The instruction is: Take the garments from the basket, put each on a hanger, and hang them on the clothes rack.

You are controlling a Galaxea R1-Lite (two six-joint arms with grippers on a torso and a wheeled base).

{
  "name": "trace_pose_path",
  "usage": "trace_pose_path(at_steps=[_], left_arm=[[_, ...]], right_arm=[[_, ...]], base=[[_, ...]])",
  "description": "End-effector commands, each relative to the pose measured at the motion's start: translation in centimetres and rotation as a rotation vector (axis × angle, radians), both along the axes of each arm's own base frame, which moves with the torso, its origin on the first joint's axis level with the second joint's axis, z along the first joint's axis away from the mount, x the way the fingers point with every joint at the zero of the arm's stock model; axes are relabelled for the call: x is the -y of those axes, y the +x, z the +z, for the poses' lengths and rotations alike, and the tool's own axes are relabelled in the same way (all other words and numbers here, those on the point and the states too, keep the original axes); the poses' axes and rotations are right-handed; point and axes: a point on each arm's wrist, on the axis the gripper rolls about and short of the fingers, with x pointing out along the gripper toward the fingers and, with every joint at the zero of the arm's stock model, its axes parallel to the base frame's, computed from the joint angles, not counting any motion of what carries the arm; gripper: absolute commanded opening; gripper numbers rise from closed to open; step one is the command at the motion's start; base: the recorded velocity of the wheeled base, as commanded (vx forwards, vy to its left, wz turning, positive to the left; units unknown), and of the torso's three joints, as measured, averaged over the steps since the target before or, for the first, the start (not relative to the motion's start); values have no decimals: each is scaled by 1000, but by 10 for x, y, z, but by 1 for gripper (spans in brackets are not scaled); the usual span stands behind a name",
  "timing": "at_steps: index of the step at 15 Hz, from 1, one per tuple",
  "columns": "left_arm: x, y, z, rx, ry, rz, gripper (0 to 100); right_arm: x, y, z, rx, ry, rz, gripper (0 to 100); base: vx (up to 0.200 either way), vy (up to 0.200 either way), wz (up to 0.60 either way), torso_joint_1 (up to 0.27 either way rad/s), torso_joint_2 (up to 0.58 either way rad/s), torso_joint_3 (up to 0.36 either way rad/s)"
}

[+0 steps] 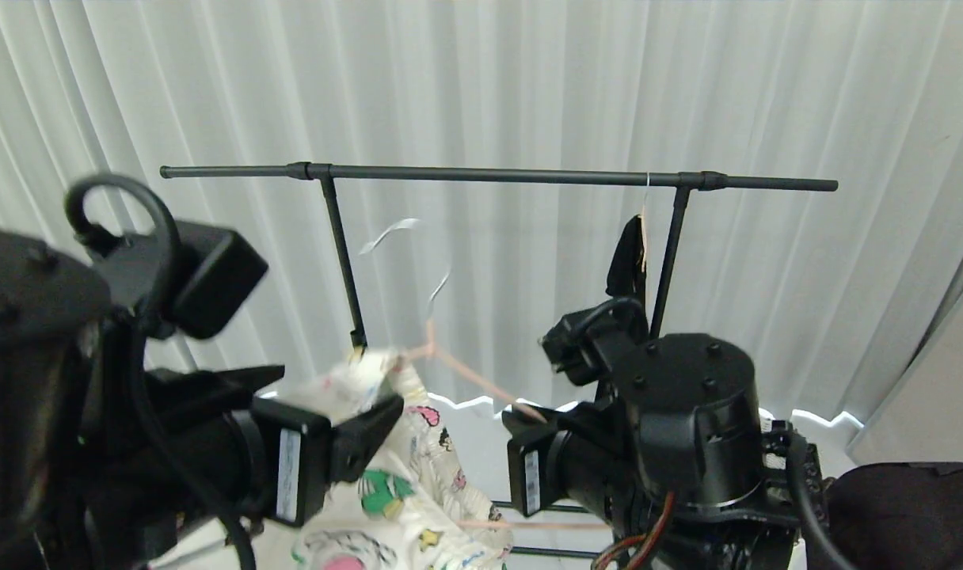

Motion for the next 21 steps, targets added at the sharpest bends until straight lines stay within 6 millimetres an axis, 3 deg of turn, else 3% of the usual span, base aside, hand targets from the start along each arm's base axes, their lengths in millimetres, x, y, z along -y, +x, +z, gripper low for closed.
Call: trace_pose_path(at_steps=[1,6,11,15,18,21], left_arm=[[-11,-6,4,37,-14,-1,100],[-23,-9,6,54,-30,29,100],[-31,-15,7,75,-1,-2,100],[-43,-22,3,33,-23,-176,100],[-56,-15,-3,11,38,-333,100],[-56,-14,-12,-31,33,-529,100]], right_arm=[[4,2,2,4,-5,-8,0],[8,12,7,89,19,-24,0],[27,20,-10,241,-89,-20,0],[48,13,-17,347,-148,4,0],[73,-3,-20,375,-204,60,0],[86,-11,-19,416,-213,65,0]], base=[[0,0,0,0,0,0],[0,0,0,0,0,0],[0,0,0,0,0,0],[0,0,0,0,0,0],[0,0,0,0,0,0],[0,0,0,0,0,0]])
